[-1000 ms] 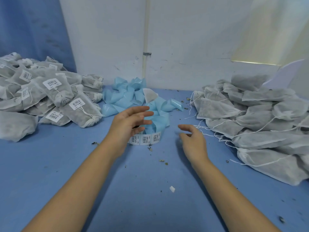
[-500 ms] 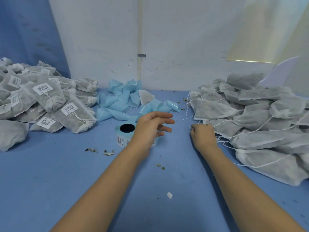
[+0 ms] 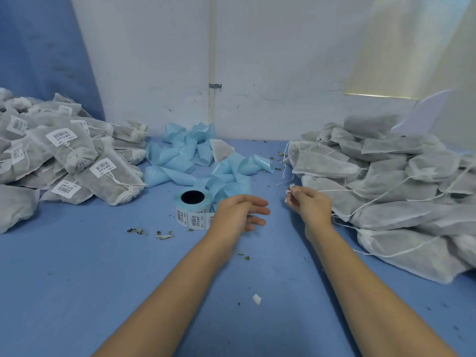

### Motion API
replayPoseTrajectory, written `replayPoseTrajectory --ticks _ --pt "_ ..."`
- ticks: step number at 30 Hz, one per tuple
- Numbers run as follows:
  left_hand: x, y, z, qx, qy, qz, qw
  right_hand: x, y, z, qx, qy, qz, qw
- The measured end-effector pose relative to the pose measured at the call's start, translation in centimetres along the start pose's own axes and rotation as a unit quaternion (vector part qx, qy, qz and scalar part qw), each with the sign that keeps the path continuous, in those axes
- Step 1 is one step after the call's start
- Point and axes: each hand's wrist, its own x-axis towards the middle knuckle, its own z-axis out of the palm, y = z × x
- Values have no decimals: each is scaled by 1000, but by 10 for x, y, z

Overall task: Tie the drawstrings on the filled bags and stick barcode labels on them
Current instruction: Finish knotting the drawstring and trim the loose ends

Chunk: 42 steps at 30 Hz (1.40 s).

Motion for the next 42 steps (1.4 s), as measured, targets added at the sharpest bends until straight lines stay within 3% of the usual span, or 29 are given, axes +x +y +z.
replayPoseTrajectory --ticks 3,8,12,15,18,20,22,24,28,32,37,42 --pt "2 -8 2 -7 -8 -46 999 -16 -8 3 116 -90 44 988" --pt "1 -16 4 -101 6 -111 989 -43 -14 5 170 -249 92 949" --pt "3 -16 -3 -188 7 -124 974 -58 -13 7 101 -385 119 909" --pt "3 -17 -6 -184 12 -113 976 -67 -11 11 22 -437 110 892" --pt "3 -17 -7 -174 35 -91 980 -71 -14 13 -30 -430 84 898" --pt "3 -19 -6 -165 44 -73 983 -75 -16 16 -93 -395 12 914" --pt "3 -22 -5 -140 59 -50 987 -77 -13 20 -189 -260 -134 937" --pt "4 -25 -4 -68 89 -11 994 -77 -10 23 -228 -131 -233 936" --pt "7 -30 -8 56 138 46 988 -69 -2 21 -254 -92 -218 938" --pt "7 -27 -7 -33 148 37 988 -54 -1 9 -239 -44 -192 951" --pt "8 -18 -14 -206 139 41 968 -49 6 8 -279 -63 -228 931" --pt "4 -16 -11 -202 122 -16 972 -63 2 12 -278 -12 -341 898"
